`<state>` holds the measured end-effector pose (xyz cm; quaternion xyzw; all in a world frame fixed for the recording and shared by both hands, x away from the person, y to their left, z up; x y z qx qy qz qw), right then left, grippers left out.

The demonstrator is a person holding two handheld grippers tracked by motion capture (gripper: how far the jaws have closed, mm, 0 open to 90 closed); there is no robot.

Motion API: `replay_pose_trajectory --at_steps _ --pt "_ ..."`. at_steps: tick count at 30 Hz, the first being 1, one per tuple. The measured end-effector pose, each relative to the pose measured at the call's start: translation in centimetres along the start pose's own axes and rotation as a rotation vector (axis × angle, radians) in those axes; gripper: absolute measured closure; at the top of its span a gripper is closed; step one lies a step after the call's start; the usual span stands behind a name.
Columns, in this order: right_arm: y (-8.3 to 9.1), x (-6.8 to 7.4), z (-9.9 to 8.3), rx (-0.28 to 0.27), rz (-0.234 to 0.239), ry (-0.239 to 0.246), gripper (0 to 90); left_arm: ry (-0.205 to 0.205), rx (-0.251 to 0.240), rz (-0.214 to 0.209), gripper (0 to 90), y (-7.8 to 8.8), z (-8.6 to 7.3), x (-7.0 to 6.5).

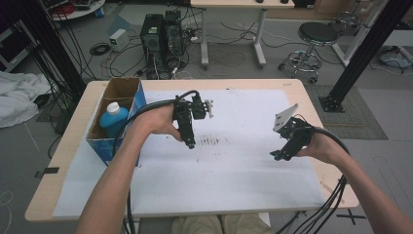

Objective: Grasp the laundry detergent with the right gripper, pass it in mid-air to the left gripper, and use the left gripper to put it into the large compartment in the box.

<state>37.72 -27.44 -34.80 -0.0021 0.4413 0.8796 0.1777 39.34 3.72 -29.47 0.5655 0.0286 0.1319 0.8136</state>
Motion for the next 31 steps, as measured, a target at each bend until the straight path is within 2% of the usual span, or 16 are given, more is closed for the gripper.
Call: replay_pose_trajectory --at_steps 6,12,23,31 --pt "0.0 -0.2 -0.1 0.0 -0.001 0.0 13.2 0.005 0.014 -0.029 17.0 -2.1 -0.2 -0.2" --pt "-0.1 -0.2 -0.3 0.007 -0.007 -0.004 13.2 0.007 0.013 -0.041 17.1 -3.2 -0.2 -0.5" --pt "-0.3 -0.1 -0.4 0.006 -0.004 -0.002 13.2 0.004 0.022 -0.042 17.1 -3.5 -0.4 -0.8" --pt "-0.4 0.0 -0.2 -0.006 -0.011 0.0 13.2 0.008 -0.007 -0.039 17.0 -3.2 -0.6 -0.9"
Point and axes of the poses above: each handheld gripper's, and its own axes: y roughly backward along the jaws, z roughly out of its top, x roughly to its left, the point moved 1 cm from there along -y, roughly forward along the jaws, and after that the axes turned 13 degrees about -x, right-handed, at the moved point
